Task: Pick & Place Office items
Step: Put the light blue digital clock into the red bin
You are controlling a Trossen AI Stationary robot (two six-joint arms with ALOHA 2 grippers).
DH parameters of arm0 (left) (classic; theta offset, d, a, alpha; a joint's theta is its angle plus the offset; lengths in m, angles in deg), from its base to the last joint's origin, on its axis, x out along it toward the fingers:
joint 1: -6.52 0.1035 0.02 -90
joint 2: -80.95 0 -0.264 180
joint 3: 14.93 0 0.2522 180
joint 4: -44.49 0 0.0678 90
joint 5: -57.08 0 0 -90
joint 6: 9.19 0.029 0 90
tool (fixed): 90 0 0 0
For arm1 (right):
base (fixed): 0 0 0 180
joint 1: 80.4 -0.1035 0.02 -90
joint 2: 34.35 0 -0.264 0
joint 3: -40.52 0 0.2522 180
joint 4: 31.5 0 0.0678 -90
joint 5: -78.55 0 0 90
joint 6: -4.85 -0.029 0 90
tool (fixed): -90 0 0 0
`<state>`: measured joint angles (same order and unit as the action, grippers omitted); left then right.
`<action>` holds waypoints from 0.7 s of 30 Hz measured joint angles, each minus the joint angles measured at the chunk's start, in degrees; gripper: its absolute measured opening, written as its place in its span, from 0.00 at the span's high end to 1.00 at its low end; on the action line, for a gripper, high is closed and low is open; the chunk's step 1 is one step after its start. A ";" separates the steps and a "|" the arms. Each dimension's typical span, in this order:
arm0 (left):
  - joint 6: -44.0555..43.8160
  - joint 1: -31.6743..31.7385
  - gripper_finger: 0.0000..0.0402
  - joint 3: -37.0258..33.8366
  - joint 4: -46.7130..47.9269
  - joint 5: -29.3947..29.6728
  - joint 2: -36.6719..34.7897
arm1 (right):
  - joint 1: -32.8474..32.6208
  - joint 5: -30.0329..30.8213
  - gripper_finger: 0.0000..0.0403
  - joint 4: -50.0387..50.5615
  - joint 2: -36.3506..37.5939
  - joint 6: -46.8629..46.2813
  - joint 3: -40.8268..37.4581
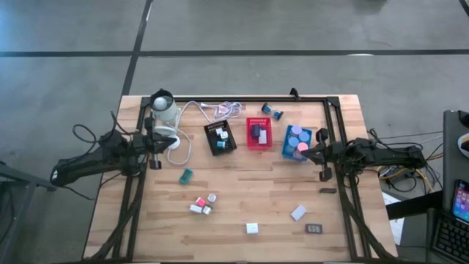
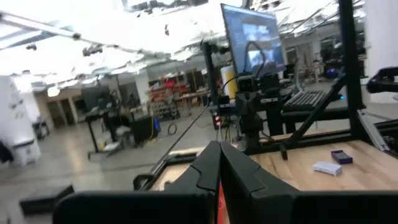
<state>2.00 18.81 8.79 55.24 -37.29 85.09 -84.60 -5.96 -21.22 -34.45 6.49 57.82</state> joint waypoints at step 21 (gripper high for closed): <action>-2.85 0.00 0.97 -0.94 0.41 13.91 2.18 | 1.42 4.52 0.97 -4.95 -0.69 -0.46 1.70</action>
<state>-0.84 18.82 7.85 55.65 -23.38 87.27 -83.18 -1.45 -26.17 -35.13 6.04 59.52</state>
